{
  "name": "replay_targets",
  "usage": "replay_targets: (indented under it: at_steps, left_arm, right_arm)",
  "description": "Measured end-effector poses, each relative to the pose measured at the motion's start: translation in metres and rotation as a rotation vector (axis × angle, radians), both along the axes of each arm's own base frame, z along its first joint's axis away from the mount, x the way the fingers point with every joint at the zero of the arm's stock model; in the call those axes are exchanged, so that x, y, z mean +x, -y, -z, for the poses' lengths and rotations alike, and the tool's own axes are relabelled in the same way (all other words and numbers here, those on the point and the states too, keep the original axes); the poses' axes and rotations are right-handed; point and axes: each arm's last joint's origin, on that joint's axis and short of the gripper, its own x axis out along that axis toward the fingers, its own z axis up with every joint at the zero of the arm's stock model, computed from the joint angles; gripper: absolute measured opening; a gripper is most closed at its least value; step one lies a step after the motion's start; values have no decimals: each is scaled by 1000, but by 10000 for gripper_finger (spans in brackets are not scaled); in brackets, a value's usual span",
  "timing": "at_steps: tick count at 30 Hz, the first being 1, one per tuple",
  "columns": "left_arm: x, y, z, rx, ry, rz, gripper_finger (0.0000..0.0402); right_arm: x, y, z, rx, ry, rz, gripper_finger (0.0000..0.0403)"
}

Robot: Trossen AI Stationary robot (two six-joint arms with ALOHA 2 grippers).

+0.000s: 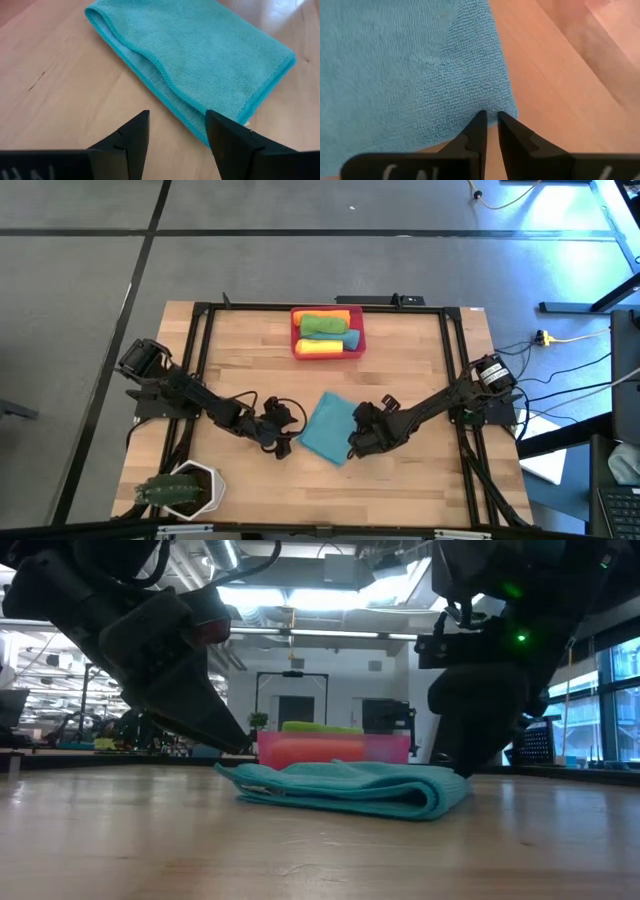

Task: Roll microfiber towels into tight, uniform cylinder then place into a basket
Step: Roll the blue microfiber cloth

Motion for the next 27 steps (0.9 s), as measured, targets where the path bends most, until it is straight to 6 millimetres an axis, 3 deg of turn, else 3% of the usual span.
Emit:
replay_targets:
  at_steps: [27]
  left_arm:
    - [0, 0, 0, -1, -2, 3, 182]
  right_arm:
    - [-18, -12, 0, -3, -110, -13, 48]
